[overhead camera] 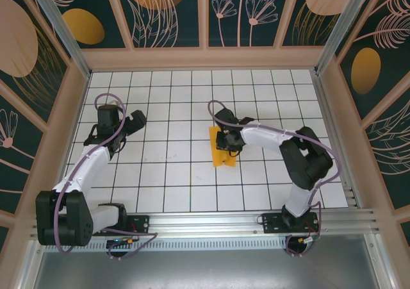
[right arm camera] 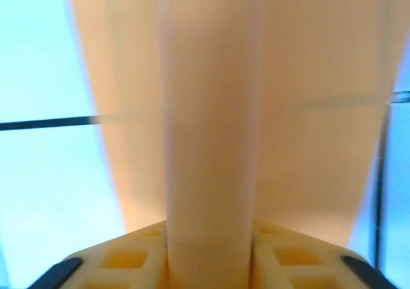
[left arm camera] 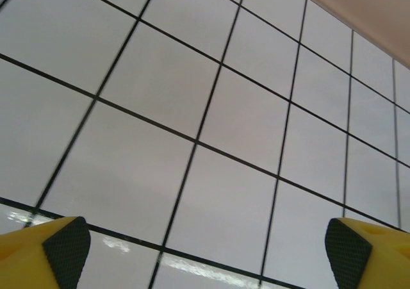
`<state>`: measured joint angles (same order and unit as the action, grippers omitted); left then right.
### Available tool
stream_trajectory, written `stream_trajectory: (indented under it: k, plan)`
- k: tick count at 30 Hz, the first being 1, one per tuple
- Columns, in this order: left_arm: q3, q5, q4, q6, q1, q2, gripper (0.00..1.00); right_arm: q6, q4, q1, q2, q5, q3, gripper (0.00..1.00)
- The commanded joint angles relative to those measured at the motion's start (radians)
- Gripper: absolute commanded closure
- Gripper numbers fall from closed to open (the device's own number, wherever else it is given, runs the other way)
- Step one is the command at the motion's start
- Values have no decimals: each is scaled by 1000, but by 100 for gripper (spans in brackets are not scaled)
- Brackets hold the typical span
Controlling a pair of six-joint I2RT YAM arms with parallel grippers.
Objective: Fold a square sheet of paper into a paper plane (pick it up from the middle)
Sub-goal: First fold in half a square sheet of paper at the center of the table.
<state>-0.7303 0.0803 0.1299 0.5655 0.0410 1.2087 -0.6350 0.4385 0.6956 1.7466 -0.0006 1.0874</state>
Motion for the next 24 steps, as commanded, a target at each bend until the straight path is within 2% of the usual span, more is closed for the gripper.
stream_trajectory:
  k: [1, 5, 9, 15, 21, 24]
  plan:
    - [40, 155, -82, 58, -4, 12, 11, 19, -219, 3, -103, -223, -43, 75]
    - [120, 294, -215, 156, 13, 18, 21, -15, -408, -13, -155, -412, -122, 75]
    - [157, 301, -277, 201, 79, 18, 24, -47, -469, -45, -140, -486, -175, 74]
    - [196, 305, -381, 274, 174, 55, 25, -5, -374, -49, -79, -359, -176, 67]
    - [199, 288, -421, 309, 235, 96, 25, 41, -255, -50, -49, -146, -150, 44]
    - [188, 286, -424, 312, 260, 111, 25, 59, -227, -52, -58, -90, -146, 34]
